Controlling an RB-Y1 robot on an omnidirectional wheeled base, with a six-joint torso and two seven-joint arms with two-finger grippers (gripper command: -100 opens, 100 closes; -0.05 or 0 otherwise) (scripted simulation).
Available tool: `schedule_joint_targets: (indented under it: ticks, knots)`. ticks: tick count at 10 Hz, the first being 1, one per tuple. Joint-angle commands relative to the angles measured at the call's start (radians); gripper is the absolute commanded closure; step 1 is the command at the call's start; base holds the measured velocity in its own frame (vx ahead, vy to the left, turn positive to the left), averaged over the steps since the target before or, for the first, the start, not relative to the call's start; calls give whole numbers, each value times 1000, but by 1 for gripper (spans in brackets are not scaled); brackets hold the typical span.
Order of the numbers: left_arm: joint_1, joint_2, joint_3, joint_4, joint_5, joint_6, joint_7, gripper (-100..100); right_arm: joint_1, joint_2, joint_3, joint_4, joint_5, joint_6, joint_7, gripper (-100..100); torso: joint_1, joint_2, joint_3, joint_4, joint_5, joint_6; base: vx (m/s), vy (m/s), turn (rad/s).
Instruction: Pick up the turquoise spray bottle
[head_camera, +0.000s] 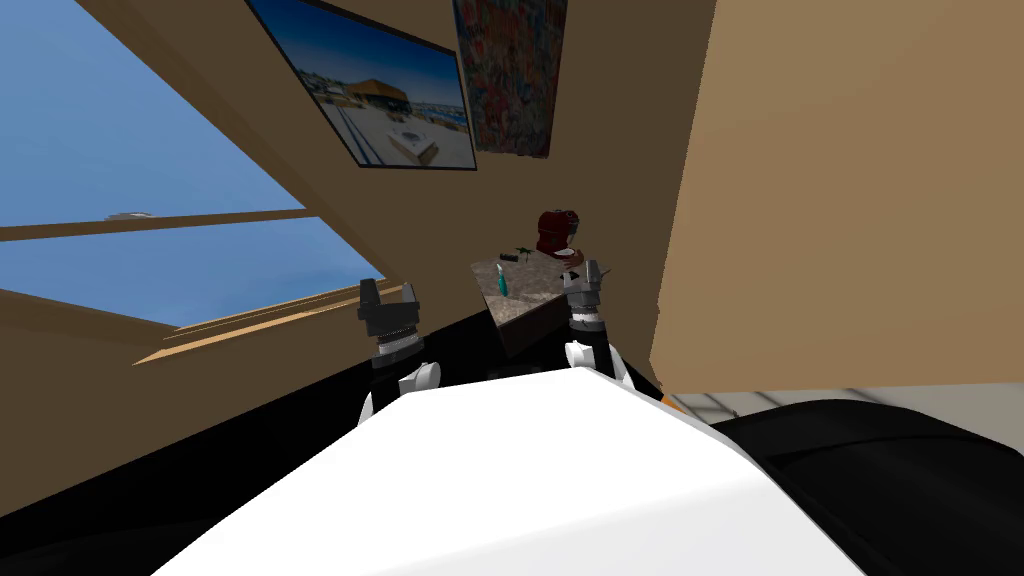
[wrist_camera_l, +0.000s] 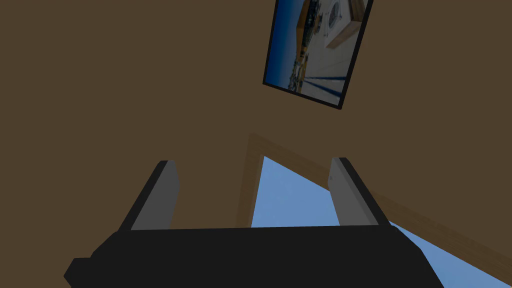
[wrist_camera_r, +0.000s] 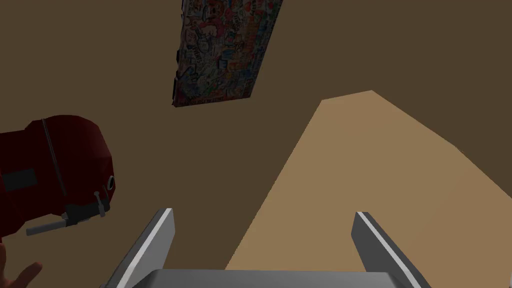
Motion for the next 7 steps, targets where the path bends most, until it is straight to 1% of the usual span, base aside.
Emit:
schedule_joint_targets:
  ticks: [1, 4, 7]
  knots:
    - [0, 0, 0, 0, 0, 0, 0, 0, -12, -36, 1, 8, -11, 10, -3, -100, 0, 0, 0, 0, 0, 0, -2, 7, -12]
    - [0, 0, 0, 0, 0, 0, 0, 0, -57, -108, 6, 35, -51, 47, -13, -100, 1, 0, 0, 0, 0, 0, -12, 19, -26]
    - [0, 0, 0, 0, 0, 0, 0, 0, -127, -159, 14, 76, -114, 104, -29, -100, 2, 2, 1, 0, 0, 0, -28, 32, -43]
